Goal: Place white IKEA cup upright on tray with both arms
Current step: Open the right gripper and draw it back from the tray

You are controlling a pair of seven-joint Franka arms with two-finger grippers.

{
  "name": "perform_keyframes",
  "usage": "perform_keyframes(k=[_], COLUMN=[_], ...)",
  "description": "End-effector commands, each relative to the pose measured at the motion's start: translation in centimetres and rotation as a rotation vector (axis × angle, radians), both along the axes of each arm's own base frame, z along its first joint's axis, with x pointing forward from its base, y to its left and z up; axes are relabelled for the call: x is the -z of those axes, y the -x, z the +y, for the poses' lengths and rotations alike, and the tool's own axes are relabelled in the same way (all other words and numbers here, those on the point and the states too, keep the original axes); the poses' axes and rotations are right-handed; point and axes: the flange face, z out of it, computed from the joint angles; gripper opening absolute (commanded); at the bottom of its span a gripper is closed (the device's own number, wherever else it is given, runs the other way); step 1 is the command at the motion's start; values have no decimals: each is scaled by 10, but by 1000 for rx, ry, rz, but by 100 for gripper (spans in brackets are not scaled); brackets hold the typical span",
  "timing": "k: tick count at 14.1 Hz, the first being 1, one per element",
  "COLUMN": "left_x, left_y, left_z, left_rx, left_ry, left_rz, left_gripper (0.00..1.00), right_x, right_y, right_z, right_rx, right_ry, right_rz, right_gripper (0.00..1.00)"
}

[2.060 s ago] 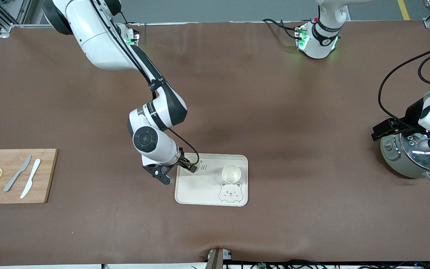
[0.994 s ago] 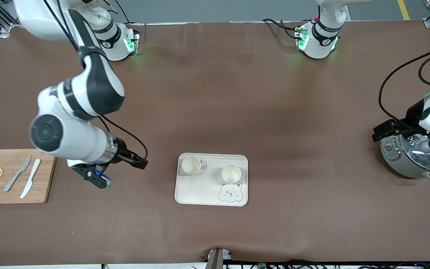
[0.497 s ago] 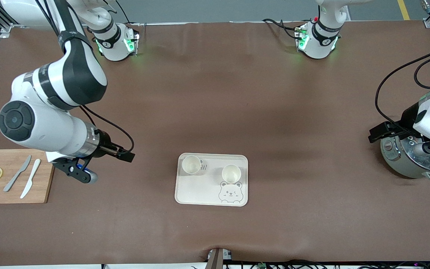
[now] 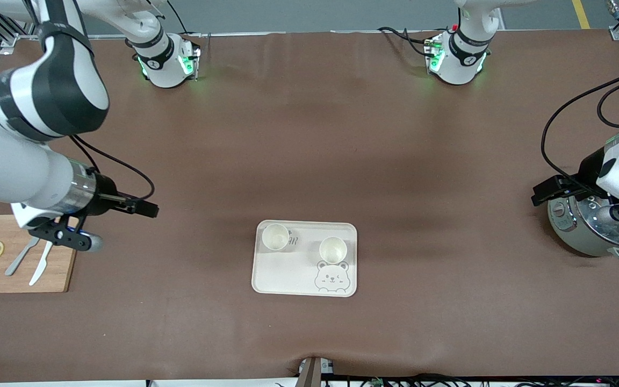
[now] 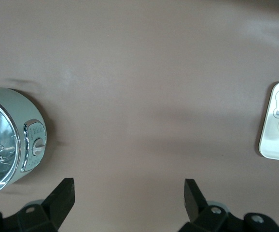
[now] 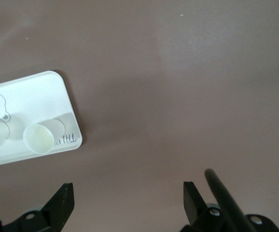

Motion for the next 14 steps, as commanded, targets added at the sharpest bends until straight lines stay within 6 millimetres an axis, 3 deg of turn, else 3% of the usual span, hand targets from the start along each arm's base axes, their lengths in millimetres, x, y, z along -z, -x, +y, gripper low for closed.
perform_keyframes(k=[1, 6, 9, 14], left_x=[0, 3, 0, -12], left_y=[-5, -7, -5, 2], left_z=[-3, 6, 0, -16], left_rx=[-2, 159, 159, 144], left_ry=[2, -67, -55, -46], left_rz=[-24, -30, -35, -41], left_gripper=[100, 100, 100, 100], right_x=[-23, -48, -68, -95], right_y=[18, 37, 52, 84], right_z=[-27, -51, -73, -91], right_rx=[-76, -183, -260, -282], right_ry=[-1, 17, 14, 54], right_rz=[-4, -23, -54, -82], right_gripper=[100, 100, 100, 100])
